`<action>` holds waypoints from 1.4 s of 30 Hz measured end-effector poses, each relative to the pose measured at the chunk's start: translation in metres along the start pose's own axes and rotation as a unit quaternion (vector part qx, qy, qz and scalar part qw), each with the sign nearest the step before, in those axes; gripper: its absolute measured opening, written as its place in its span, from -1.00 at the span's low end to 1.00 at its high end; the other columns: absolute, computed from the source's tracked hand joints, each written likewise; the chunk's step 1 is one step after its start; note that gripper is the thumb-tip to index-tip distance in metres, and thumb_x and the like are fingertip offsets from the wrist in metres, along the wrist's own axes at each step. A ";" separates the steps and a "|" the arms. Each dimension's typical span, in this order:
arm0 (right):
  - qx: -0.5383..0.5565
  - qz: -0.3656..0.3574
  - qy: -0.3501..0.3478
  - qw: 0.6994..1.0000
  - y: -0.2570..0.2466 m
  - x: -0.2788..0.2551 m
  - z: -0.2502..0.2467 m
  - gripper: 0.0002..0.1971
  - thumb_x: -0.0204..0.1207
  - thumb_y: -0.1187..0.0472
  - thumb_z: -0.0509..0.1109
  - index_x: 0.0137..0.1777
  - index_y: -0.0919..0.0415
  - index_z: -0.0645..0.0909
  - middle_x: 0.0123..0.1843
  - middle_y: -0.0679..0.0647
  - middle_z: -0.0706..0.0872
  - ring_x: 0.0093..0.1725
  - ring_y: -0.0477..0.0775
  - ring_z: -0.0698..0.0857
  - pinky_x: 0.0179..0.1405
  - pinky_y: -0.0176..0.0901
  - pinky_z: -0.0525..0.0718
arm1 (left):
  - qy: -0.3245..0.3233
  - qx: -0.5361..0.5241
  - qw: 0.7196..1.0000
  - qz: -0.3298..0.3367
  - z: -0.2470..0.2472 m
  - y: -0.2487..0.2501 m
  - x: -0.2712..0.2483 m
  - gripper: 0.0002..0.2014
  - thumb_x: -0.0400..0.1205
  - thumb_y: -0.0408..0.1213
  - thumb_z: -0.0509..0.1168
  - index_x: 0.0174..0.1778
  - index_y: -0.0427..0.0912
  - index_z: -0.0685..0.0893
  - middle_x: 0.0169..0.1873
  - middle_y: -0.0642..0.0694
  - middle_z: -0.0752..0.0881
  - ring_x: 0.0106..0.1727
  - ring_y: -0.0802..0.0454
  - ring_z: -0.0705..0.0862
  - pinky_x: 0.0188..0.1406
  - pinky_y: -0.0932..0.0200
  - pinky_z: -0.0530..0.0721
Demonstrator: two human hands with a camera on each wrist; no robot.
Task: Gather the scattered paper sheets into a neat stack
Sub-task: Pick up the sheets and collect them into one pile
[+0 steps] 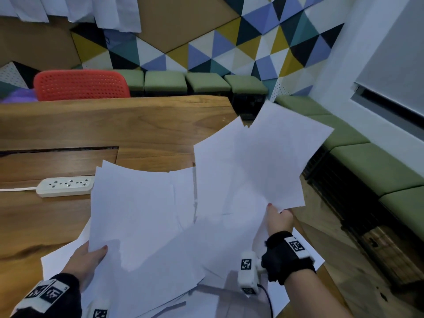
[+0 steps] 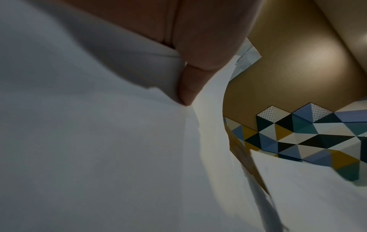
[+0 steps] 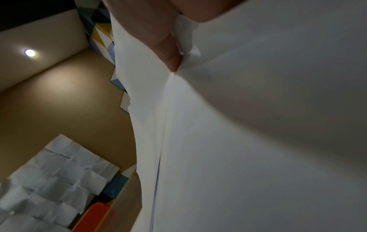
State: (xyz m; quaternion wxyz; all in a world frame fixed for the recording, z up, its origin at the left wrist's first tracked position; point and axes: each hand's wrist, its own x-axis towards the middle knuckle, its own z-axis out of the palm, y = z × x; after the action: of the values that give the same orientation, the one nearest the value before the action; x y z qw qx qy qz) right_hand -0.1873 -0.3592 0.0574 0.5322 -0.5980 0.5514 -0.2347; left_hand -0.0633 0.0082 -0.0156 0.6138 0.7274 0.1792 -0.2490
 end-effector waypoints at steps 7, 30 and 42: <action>0.092 -0.077 0.059 0.991 -0.040 -0.001 -0.008 -0.68 0.56 0.30 0.28 -0.43 0.35 0.37 -0.35 0.13 0.50 -0.12 0.07 0.48 -0.05 -0.18 0.43 | 0.017 0.029 0.999 -0.002 0.001 0.000 -0.002 -0.73 0.66 -0.42 0.17 0.27 -0.36 0.54 0.08 -0.41 0.69 0.04 -0.40 0.67 0.20 -0.32 0.56; 0.099 0.096 -0.284 0.949 0.035 -0.001 0.007 -0.19 0.02 -0.01 0.72 0.16 0.49 0.50 0.08 0.33 0.66 0.11 0.33 0.69 0.07 0.10 0.69 | -0.171 -0.028 0.983 0.058 0.062 0.062 -0.052 -0.73 0.43 -0.31 0.38 0.05 -0.09 0.63 -0.22 0.01 0.86 0.02 -0.08 0.73 -0.03 0.07 0.61; 0.144 0.095 -0.366 0.914 0.035 -0.015 0.011 -0.64 0.46 0.43 0.40 0.19 0.66 0.52 -0.04 0.39 0.76 -0.10 0.28 0.78 -0.19 -0.02 0.79 | -0.169 -0.092 0.981 0.000 0.056 0.070 -0.060 -0.69 0.64 -0.08 0.18 0.15 -0.17 0.66 -0.02 -0.19 0.82 0.00 -0.15 0.76 0.00 -0.02 0.63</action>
State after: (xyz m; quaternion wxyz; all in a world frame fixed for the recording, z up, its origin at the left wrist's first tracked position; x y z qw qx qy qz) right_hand -0.1963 -0.3346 0.0267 0.7969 -0.5038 0.3325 -0.0241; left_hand -0.0802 -0.0570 0.0684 0.6995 0.6155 0.0949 -0.3504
